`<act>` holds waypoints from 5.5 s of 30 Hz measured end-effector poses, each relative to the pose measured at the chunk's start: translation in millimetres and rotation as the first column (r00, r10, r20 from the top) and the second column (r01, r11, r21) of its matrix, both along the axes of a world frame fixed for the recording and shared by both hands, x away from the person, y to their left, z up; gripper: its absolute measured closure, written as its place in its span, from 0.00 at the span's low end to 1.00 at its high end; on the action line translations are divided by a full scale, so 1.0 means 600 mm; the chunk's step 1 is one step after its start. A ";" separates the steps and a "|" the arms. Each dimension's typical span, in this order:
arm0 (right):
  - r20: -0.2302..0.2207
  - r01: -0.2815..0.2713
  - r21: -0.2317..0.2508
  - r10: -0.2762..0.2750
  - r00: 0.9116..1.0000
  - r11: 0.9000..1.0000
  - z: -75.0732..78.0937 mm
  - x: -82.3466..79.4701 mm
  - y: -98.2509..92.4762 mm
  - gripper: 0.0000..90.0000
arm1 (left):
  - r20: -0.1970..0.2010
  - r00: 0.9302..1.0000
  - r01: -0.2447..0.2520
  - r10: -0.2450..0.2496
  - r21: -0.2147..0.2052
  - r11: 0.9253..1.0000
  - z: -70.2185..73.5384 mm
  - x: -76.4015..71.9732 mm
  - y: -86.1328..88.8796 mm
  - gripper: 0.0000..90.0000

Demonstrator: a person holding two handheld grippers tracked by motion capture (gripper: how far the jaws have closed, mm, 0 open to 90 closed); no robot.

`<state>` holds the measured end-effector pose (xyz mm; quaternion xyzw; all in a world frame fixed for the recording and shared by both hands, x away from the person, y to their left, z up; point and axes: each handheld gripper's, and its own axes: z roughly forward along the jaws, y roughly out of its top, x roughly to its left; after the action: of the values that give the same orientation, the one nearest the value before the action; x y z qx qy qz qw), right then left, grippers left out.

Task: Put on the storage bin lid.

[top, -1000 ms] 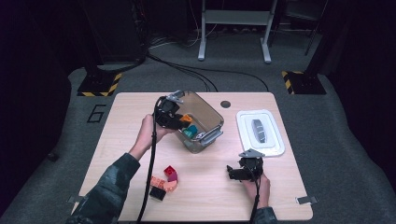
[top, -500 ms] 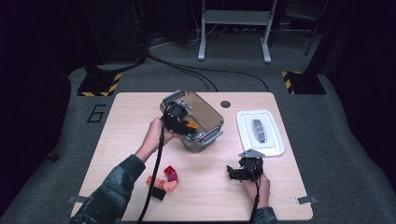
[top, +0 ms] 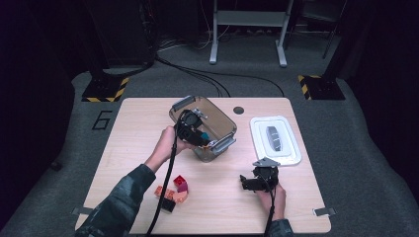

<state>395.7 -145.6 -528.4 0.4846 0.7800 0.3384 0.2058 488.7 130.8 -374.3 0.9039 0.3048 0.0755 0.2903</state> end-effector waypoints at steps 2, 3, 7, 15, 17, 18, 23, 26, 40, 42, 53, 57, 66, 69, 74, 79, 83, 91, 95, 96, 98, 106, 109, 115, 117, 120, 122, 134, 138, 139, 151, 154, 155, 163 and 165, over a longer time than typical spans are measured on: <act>0.000 -0.001 0.002 0.001 1.000 1.000 0.000 0.000 0.000 0.07 | 0.002 1.000 -0.004 0.004 -0.007 1.000 0.002 -0.001 0.002 0.43; 0.004 -0.004 0.000 0.004 1.000 1.000 0.000 0.001 0.000 0.07 | 0.008 1.000 -0.010 0.010 -0.011 1.000 0.003 -0.003 0.003 0.40; 0.004 -0.004 -0.001 0.004 1.000 1.000 0.000 0.001 0.000 0.07 | 0.020 1.000 -0.010 0.011 -0.018 1.000 0.009 -0.011 0.011 0.29; 0.004 -0.006 -0.001 0.006 1.000 1.000 0.000 0.001 -0.001 0.07 | 0.069 0.997 -0.034 0.038 -0.051 0.998 0.025 -0.052 0.057 0.17; 0.004 -0.009 -0.005 0.009 1.000 1.000 0.000 0.001 -0.001 0.07 | 0.084 0.995 -0.040 0.045 -0.055 0.998 0.026 -0.063 0.068 0.16; 0.004 -0.004 0.000 0.004 1.000 1.000 0.000 0.001 0.000 0.07 | 0.088 0.995 -0.048 0.053 -0.067 0.997 0.024 -0.070 0.078 0.16; 0.004 -0.002 -0.001 0.002 1.000 1.000 0.000 0.000 0.000 0.07 | 0.089 0.991 -0.093 0.098 -0.059 0.994 0.004 -0.093 0.119 0.15; 0.004 0.000 -0.001 0.000 1.000 1.000 0.000 0.000 0.000 0.08 | 0.085 0.989 -0.118 0.123 -0.056 0.991 -0.011 -0.100 0.141 0.14; 0.001 -0.001 -0.003 0.001 1.000 1.000 0.000 0.000 -0.001 0.08 | 0.026 0.983 -0.184 0.183 0.007 0.983 -0.115 -0.121 0.172 0.07; 0.004 -0.004 -0.005 0.004 1.000 1.000 0.000 0.000 -0.001 0.08 | 0.009 0.982 -0.191 0.191 0.009 0.982 -0.133 -0.120 0.172 0.07; 0.005 -0.001 -0.002 0.001 1.000 1.000 0.000 0.000 0.000 0.08 | -0.004 0.977 -0.213 0.213 0.066 0.975 -0.193 -0.117 0.156 0.07; 0.005 0.000 -0.002 0.000 1.000 1.000 0.000 0.000 0.000 0.08 | 0.025 0.976 -0.219 0.218 0.096 0.971 -0.193 -0.115 0.159 0.07; 0.002 -0.002 -0.007 0.002 1.000 1.000 0.000 0.000 -0.001 0.08 | 0.045 0.964 -0.266 0.263 0.115 0.957 -0.189 -0.096 0.195 0.07; 0.006 -0.004 -0.008 0.004 1.000 1.000 0.000 0.000 -0.001 0.08 | 0.036 0.963 -0.270 0.268 0.084 0.959 -0.184 -0.096 0.205 0.05; 0.005 -0.003 -0.008 0.003 1.000 1.000 0.000 0.000 -0.001 0.08 | 0.003 0.969 -0.246 0.246 0.045 0.968 -0.179 -0.109 0.199 0.00; 0.005 -0.003 -0.006 0.003 1.000 1.000 0.000 0.000 -0.001 0.08 | -0.009 0.980 -0.197 0.197 0.027 0.980 -0.190 -0.117 0.185 0.00; 0.006 -0.005 -0.010 0.005 1.000 1.000 0.000 0.000 -0.001 0.08 | 0.001 0.985 -0.171 0.171 0.039 0.984 -0.198 -0.125 0.181 0.20; 0.006 -0.004 -0.009 0.004 1.000 1.000 0.000 0.000 -0.001 0.08 | 0.023 0.989 -0.150 0.149 0.052 0.987 -0.206 -0.145 0.179 0.56; 0.006 -0.005 -0.010 0.006 1.000 1.000 0.000 0.000 -0.001 0.08 | 0.021 0.990 -0.139 0.138 0.051 0.989 -0.212 -0.149 0.179 0.65; 0.006 -0.005 -0.010 0.006 1.000 1.000 0.000 0.000 -0.001 0.08 | 0.023 0.989 -0.144 0.143 0.053 0.988 -0.211 -0.148 0.180 0.65; 0.006 -0.005 -0.010 0.005 1.000 1.000 0.000 0.000 -0.001 0.08 | 0.028 0.988 -0.154 0.153 0.035 0.988 -0.209 -0.148 0.182 0.65; 0.005 -0.003 -0.009 0.003 1.000 1.000 0.000 0.000 -0.001 0.08 | 0.047 0.986 -0.158 0.157 0.005 0.987 -0.182 -0.143 0.194 0.65; 0.007 -0.005 -0.010 0.005 1.000 1.000 0.000 0.000 -0.001 0.08 | 0.056 0.986 -0.157 0.156 0.007 0.988 -0.172 -0.142 0.196 0.65; 0.004 -0.004 -0.009 0.004 1.000 1.000 0.000 0.000 -0.001 0.08 | 0.063 0.986 -0.155 0.154 -0.001 0.988 -0.154 -0.138 0.199 0.65; 0.006 -0.004 -0.009 0.004 1.000 1.000 0.000 0.000 -0.001 0.08 | 0.069 0.986 -0.153 0.153 -0.004 0.988 -0.147 -0.135 0.200 0.65; 0.003 -0.003 -0.008 0.003 1.000 1.000 0.000 0.000 -0.001 0.08 | 0.072 0.985 -0.155 0.155 -0.011 0.988 -0.138 -0.133 0.201 0.65; 0.006 -0.004 -0.009 0.004 1.000 1.000 0.000 0.000 -0.001 0.08 | 0.079 0.985 -0.154 0.155 -0.014 0.988 -0.130 -0.130 0.201 0.65; 0.003 -0.002 -0.007 0.002 1.000 1.000 0.000 0.000 -0.001 0.08 | 0.125 0.980 -0.147 0.153 -0.055 0.988 -0.076 -0.116 0.190 0.65; 0.005 -0.004 -0.009 0.004 1.000 1.000 0.000 0.000 -0.001 0.08 | 0.138 0.979 -0.143 0.149 -0.058 0.988 -0.059 -0.111 0.183 0.65; 0.007 -0.004 -0.009 0.004 1.000 1.000 0.000 0.000 -0.001 0.08 | 0.141 0.979 -0.142 0.150 -0.061 0.988 -0.055 -0.109 0.181 0.65; 0.003 -0.004 -0.009 0.004 1.000 1.000 0.000 0.000 -0.001 0.08 | 0.154 0.979 -0.118 0.133 -0.102 0.988 -0.010 -0.077 0.159 0.65; 0.004 -0.003 -0.007 0.003 1.000 1.000 0.000 0.000 -0.001 0.08 | 0.150 0.980 -0.113 0.130 -0.118 0.987 0.002 -0.067 0.151 0.65; 0.004 -0.003 -0.007 0.003 1.000 1.000 0.000 0.000 -0.001 0.08 | 0.150 0.980 -0.113 0.130 -0.118 0.987 0.002 -0.067 0.151 0.65; 0.004 -0.003 -0.006 0.003 1.000 1.000 0.000 0.000 -0.002 0.08 | 0.132 0.987 -0.076 0.092 -0.122 0.990 0.022 -0.040 0.119 0.65; 0.004 -0.003 -0.006 0.003 1.000 1.000 0.000 0.000 -0.002 0.08 | 0.128 0.988 -0.069 0.083 -0.113 0.991 0.023 -0.036 0.109 0.65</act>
<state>395.8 -146.6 -528.4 0.4820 0.7814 0.3373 0.2083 467.0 196.1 -360.5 0.8676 0.3228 0.1295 0.3554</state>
